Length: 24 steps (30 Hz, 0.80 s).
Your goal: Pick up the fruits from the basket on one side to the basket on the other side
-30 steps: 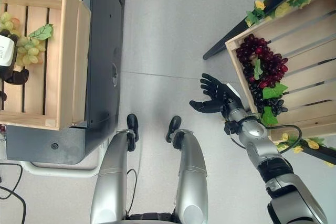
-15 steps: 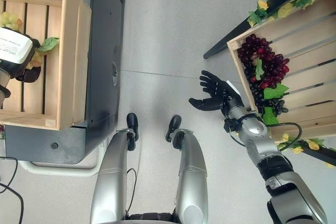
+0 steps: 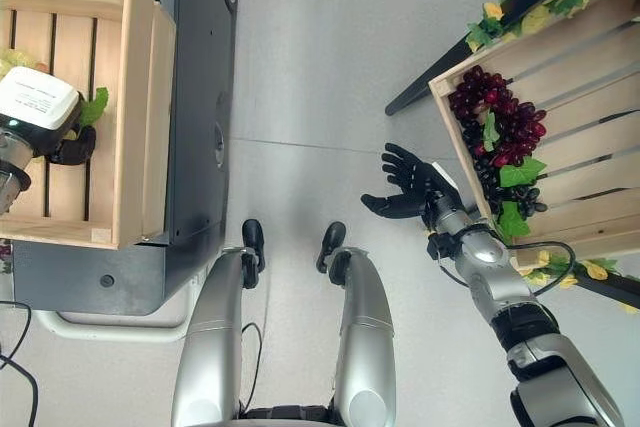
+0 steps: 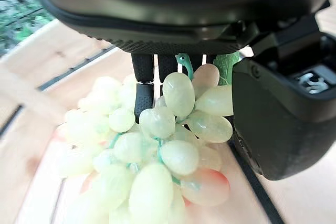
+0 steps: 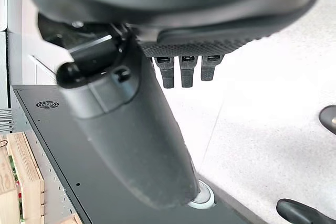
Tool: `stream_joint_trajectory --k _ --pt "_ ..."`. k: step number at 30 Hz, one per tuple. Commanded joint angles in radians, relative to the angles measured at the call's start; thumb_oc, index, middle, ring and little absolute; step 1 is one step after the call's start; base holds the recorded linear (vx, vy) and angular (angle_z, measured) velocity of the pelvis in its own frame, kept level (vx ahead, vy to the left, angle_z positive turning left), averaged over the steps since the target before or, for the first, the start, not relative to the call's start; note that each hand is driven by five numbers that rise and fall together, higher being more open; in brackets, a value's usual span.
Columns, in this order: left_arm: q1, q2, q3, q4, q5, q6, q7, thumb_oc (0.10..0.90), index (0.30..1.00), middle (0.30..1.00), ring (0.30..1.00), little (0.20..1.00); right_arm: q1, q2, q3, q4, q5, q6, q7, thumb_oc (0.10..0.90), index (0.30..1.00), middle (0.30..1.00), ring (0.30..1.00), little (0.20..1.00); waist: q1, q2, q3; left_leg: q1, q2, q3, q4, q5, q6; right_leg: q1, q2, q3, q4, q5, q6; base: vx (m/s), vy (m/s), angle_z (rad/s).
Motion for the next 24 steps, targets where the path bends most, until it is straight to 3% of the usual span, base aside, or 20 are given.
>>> stream_joint_trajectory --k 1,6,9,10,12,16,17,19,24 --pt "0.022 0.063 0.129 -0.014 -0.087 0.057 0.073 0.4 0.3 0.3 0.3 0.3 0.014 -0.115 -0.074 -0.112 0.051 -0.091 0.017 0.8 0.9 0.9 0.9 0.9 0.003 0.07 -0.013 0.112 -0.041 0.076 -0.11 -0.029 0.026 0.094 0.026 0.012 -0.098 0.055 0.02 0.0 -0.001 -0.05" --pt "0.052 0.051 0.182 -0.035 -0.167 0.026 0.122 0.4 0.3 0.3 0.3 0.3 0.025 -0.101 -0.08 -0.123 0.035 -0.082 0.011 0.8 0.9 0.9 0.9 0.9 0.005 0.07 -0.013 0.114 -0.043 0.075 -0.107 -0.029 0.026 0.096 0.025 0.012 -0.091 0.051 0.018 0.0 0.0 0.0" --pt "0.084 0.023 0.299 -0.064 -0.444 -0.038 0.156 0.4 0.3 0.3 0.3 0.3 0.034 -0.085 -0.086 -0.137 0.027 -0.08 0.001 0.8 0.9 0.9 0.9 0.9 0.01 0.063 -0.013 0.119 -0.044 0.072 -0.109 -0.029 0.027 0.098 0.026 0.015 -0.083 0.046 0.018 0.01 -0.025 0.02" --pt "0.088 0.021 0.309 -0.067 -0.475 -0.05 0.161 0.4 0.3 0.3 0.3 0.3 0.034 -0.084 -0.087 -0.138 0.027 -0.079 0.0 0.8 0.9 0.9 0.9 0.9 0.01 0.063 -0.013 0.119 -0.044 0.072 -0.109 -0.029 0.028 0.099 0.026 0.015 -0.082 0.045 0.018 0.02 -0.054 0.01" --pt "0.132 -0.038 0.486 -0.108 -0.704 -0.139 0.127 0.4 0.3 0.3 0.3 0.3 0.056 -0.041 -0.103 -0.155 0.009 -0.076 -0.01 0.8 0.9 0.9 0.9 0.9 0.017 0.048 -0.013 0.137 -0.049 0.061 -0.114 -0.032 0.027 0.116 0.031 0.016 -0.076 0.037 0.02 0.04 -0.076 0.01" --pt "0.201 -0.133 0.665 -0.178 -1.056 -0.245 0.036 0.4 0.3 0.3 0.3 0.3 0.086 0.021 -0.125 -0.185 -0.033 -0.054 -0.024 0.8 0.9 0.9 0.9 0.9 0.019 0.035 -0.013 0.165 -0.057 0.047 -0.119 -0.037 0.03 0.139 0.035 0.02 -0.068 0.029 0.023 0.04 -0.051 0.05" --pt "0.203 -0.132 0.667 -0.179 -1.057 -0.246 0.034 0.4 0.3 0.3 0.3 0.3 0.086 0.021 -0.124 -0.185 -0.033 -0.054 -0.024 0.8 0.9 0.9 0.9 0.9 0.018 0.035 -0.013 0.166 -0.057 0.047 -0.119 -0.037 0.03 0.14 0.035 0.02 -0.068 0.029 0.023 0.03 -0.033 0.06" --pt "0.232 -0.197 0.732 -0.226 -1.266 -0.298 -0.039 0.4 0.3 0.3 0.3 0.3 0.092 0.048 -0.132 -0.188 -0.042 -0.046 -0.027 0.8 0.9 0.9 0.9 0.9 0.022 0.03 -0.013 0.187 -0.061 0.041 -0.126 -0.039 0.034 0.157 0.037 0.02 -0.069 0.028 0.025 0.04 -0.041 0.04" --pt "0.28 -0.3 0.811 -0.295 -1.561 -0.361 -0.173 0.4 0.3 0.3 0.3 0.3 0.095 0.095 -0.141 -0.199 -0.07 -0.016 -0.03 0.8 0.9 0.9 0.9 0.9 0.024 0.029 -0.013 0.229 -0.067 0.033 -0.143 -0.041 0.038 0.189 0.036 0.025 -0.072 0.027 0.029 0.01 -0.007 0.01"
